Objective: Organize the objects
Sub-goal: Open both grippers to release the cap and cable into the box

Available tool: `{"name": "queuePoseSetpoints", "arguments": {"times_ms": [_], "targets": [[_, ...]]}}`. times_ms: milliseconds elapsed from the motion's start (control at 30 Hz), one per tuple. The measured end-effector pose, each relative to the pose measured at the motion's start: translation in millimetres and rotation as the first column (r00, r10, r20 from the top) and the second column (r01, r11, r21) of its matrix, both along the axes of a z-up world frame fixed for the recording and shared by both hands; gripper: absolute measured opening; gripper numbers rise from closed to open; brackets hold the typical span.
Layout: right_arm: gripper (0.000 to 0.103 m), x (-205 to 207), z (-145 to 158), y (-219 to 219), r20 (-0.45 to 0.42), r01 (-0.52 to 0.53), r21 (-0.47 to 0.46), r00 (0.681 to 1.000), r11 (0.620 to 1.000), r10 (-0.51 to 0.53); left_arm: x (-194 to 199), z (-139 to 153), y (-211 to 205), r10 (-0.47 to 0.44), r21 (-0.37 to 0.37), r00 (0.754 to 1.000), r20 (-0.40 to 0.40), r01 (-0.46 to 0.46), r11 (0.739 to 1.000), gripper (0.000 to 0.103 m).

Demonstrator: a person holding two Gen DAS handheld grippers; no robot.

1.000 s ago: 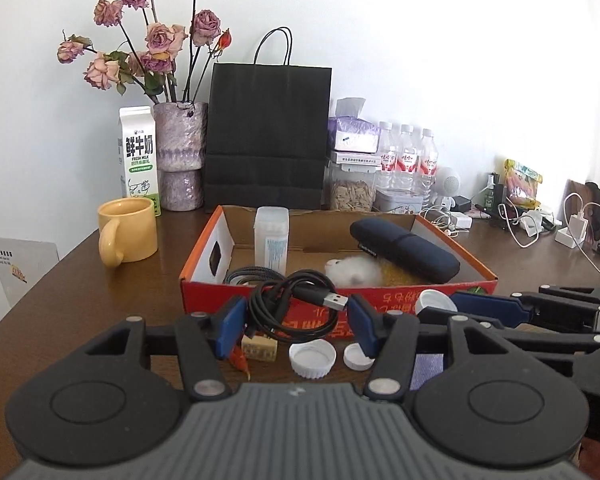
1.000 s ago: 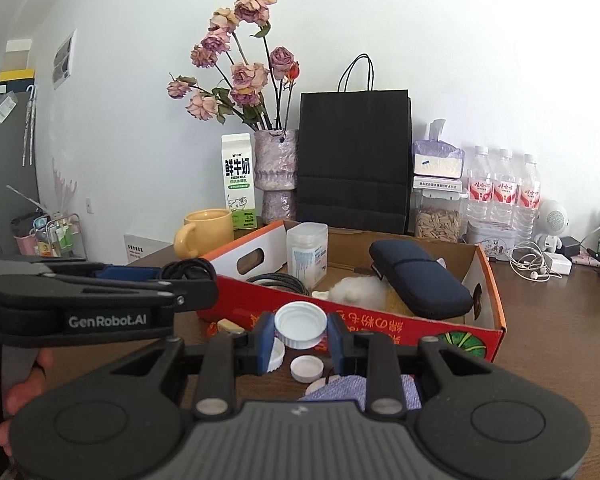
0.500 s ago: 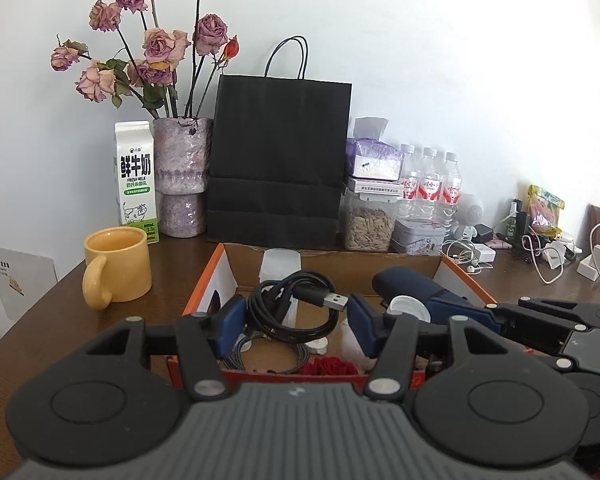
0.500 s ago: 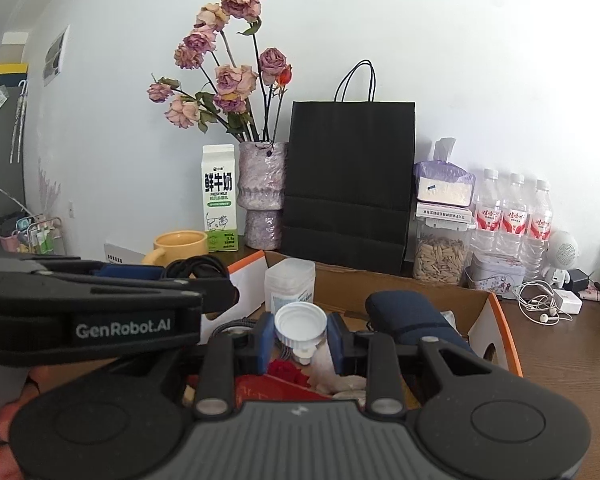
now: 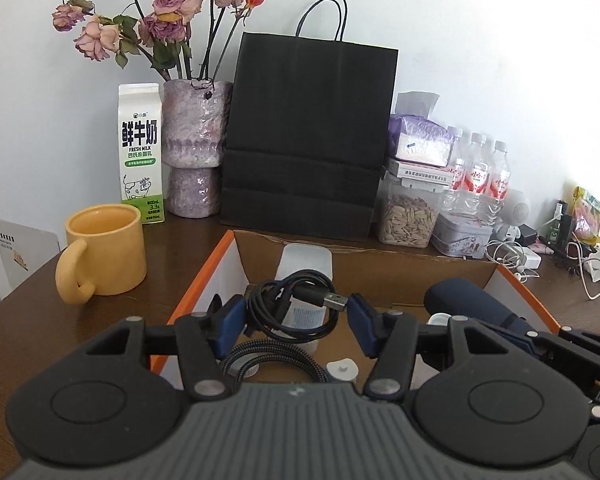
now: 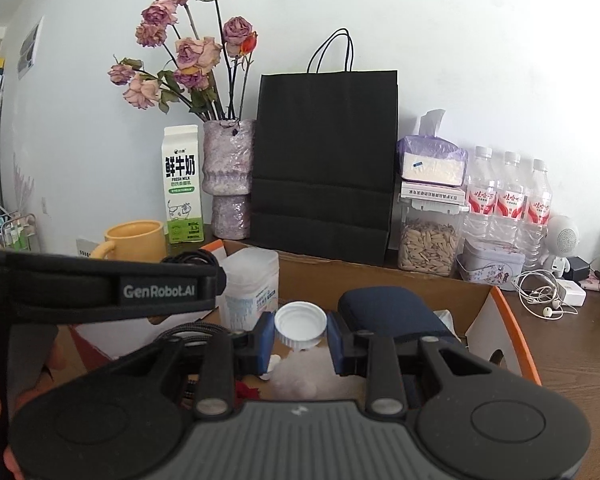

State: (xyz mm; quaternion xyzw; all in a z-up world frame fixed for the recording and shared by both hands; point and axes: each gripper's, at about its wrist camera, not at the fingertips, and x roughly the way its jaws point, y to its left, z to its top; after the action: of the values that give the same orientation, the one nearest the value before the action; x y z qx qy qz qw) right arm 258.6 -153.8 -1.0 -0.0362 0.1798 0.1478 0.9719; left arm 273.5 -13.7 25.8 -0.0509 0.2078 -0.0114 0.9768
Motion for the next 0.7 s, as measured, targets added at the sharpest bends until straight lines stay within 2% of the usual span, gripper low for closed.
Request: {"name": "queuePoseSetpoints", "arguments": {"times_ms": [133,167,200,233,267,367,433,700], "targets": [[0.027,-1,-1,-1,0.002,-0.001,0.005,1.000,1.000,0.001,-6,-1,1,0.020,-0.005,1.000,0.024,-0.020,1.000,0.062],[0.030,-1,-2,-2,0.003,0.002,0.002,1.000,1.000,-0.002,-8,-2,1,0.025,-0.003,0.999,0.034,-0.025,1.000,0.077],[0.034,-1,-3,-2,0.002,0.004,0.000,1.000,1.000,-0.004,-10,-1,2,0.032,-0.002,0.998,0.049,-0.032,0.999,0.100],[0.048,-1,-4,-3,0.000,0.006,0.002,1.000,1.000,-0.006,-13,0,2,0.043,0.003,0.996,0.074,-0.043,0.999,0.103],[0.067,-1,-4,-4,0.001,0.009,0.005,1.000,1.000,-0.009,-17,2,1,0.050,0.013,0.994,0.101,-0.052,0.999,0.103],[0.087,-6,-5,-4,0.019,0.003,0.007,1.000,1.000,-0.003,-25,4,-1,0.043,0.028,0.990,0.132,-0.047,0.999,0.103],[0.090,-9,-4,-4,0.032,0.009,0.000,0.999,1.000,-0.008,-26,5,-3,0.039,0.034,0.990,0.134,-0.044,0.998,0.103],[0.091,-17,1,-8,0.043,-0.004,0.016,0.999,1.000,0.003,-32,5,0,0.035,0.022,0.991,0.126,-0.038,0.999,0.103]]}}
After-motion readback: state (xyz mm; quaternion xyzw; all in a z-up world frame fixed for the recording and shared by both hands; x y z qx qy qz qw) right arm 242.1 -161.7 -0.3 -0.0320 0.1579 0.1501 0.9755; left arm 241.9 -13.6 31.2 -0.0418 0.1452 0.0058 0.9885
